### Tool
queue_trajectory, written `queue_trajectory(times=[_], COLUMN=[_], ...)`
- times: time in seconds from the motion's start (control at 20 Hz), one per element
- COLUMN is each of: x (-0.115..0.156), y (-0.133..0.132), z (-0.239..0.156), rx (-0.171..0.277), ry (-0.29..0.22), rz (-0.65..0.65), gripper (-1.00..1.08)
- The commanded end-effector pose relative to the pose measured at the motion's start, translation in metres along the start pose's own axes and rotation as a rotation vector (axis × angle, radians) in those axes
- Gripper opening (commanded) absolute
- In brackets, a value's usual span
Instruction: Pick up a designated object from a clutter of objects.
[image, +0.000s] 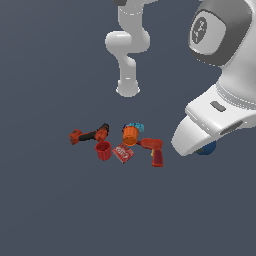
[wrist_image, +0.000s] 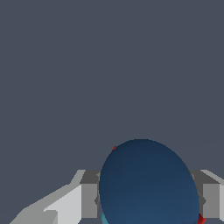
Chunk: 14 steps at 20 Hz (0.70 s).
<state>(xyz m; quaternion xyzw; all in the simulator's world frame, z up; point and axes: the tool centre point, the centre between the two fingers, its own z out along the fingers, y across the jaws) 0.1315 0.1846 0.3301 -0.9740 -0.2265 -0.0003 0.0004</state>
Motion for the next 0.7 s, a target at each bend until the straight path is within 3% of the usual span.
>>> queue_trajectory(times=[0.0, 0.65], x=[0.002, 0.009], y=[0.001, 0.003], z=[-0.015, -0.040], rx=[0.000, 0.000], ry=[-0.001, -0.001], rz=[0.000, 0.000], gripper=[-1.00, -1.00])
